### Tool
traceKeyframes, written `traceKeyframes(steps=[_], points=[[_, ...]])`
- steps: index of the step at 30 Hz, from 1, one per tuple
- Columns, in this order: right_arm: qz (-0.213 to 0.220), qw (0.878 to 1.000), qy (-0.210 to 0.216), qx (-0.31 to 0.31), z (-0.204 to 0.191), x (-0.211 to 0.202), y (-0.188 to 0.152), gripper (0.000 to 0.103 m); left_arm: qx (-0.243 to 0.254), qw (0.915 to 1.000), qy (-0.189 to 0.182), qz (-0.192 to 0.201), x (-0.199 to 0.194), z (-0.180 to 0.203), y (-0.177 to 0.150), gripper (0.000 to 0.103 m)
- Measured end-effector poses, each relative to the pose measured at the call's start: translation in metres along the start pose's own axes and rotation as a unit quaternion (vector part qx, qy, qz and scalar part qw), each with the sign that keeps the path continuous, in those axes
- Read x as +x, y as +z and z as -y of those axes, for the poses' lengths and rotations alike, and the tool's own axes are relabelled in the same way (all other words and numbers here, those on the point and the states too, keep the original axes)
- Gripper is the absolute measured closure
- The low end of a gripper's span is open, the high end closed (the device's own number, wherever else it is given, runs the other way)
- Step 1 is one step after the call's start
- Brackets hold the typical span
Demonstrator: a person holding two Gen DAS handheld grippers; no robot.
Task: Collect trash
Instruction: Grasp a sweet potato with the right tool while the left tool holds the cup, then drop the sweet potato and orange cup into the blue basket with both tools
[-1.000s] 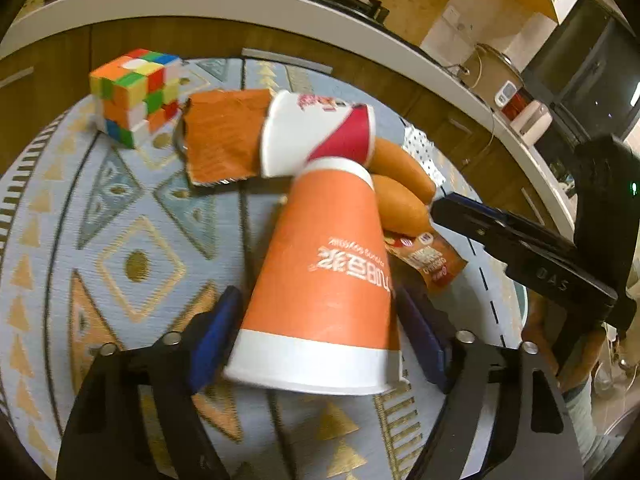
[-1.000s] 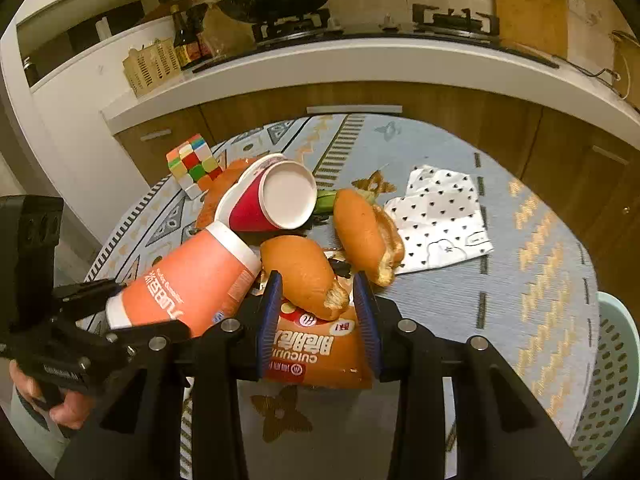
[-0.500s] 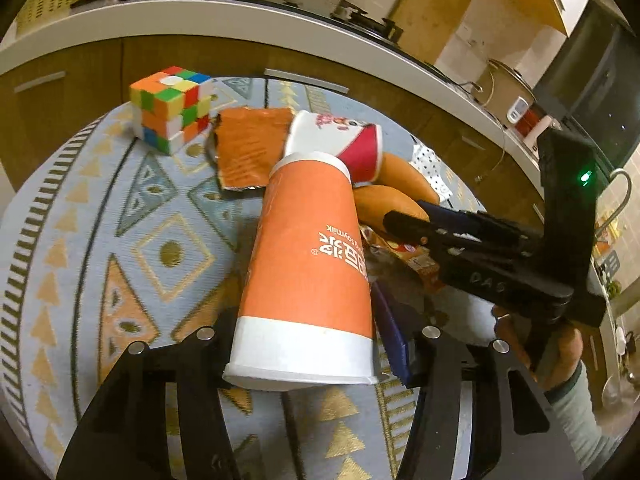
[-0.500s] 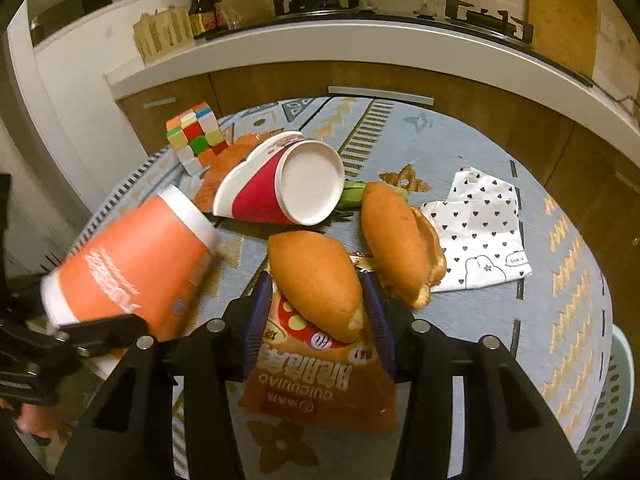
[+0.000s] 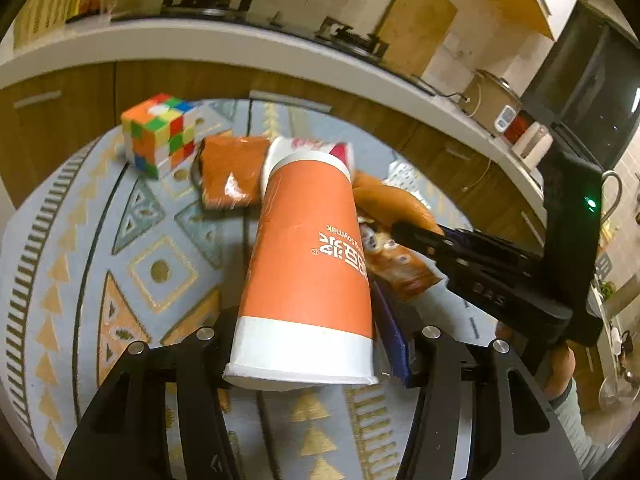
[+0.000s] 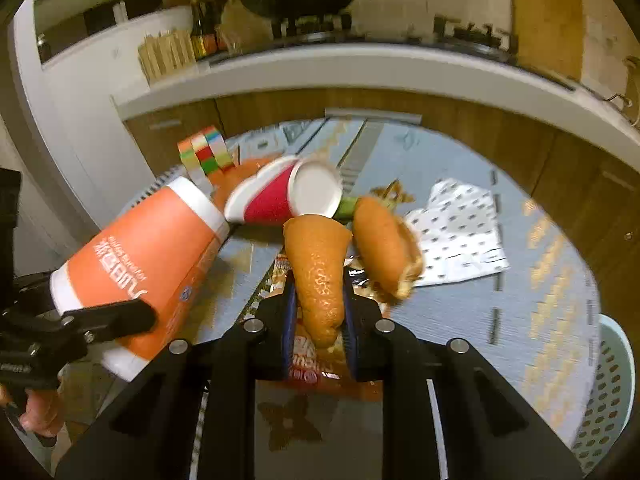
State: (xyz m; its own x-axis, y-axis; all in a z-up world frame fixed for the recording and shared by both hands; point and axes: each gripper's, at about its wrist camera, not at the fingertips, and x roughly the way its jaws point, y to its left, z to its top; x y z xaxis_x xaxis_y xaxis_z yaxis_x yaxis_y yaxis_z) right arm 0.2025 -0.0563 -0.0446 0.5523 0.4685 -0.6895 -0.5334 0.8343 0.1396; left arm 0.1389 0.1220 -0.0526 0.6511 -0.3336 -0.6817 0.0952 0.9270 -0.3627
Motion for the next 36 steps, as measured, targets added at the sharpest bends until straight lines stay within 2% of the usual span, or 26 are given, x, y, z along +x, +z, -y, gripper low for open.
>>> traceKeyframes(steps=[12,20,30,36], points=[[0.062,0.997,-0.013,0.044,0.042,-0.077,-0.011,0.086,0.049,0.9982,-0.029,0.022,0.001,0.066,0.019,0.051],[0.079,0.992,-0.057,0.078,0.083,-0.118,-0.035,0.086,0.091,0.9944,-0.052,0.011,0.024,0.119,0.023,0.051],[0.103,0.978,-0.109,0.145,0.146,-0.162,-0.068,0.086,0.146,0.9858,-0.083,-0.008,0.055,0.19,0.019,0.05],[0.098,0.961,-0.143,0.214,0.194,-0.177,-0.102,0.086,0.185,0.9772,-0.097,-0.038,0.085,0.237,0.009,0.05]])
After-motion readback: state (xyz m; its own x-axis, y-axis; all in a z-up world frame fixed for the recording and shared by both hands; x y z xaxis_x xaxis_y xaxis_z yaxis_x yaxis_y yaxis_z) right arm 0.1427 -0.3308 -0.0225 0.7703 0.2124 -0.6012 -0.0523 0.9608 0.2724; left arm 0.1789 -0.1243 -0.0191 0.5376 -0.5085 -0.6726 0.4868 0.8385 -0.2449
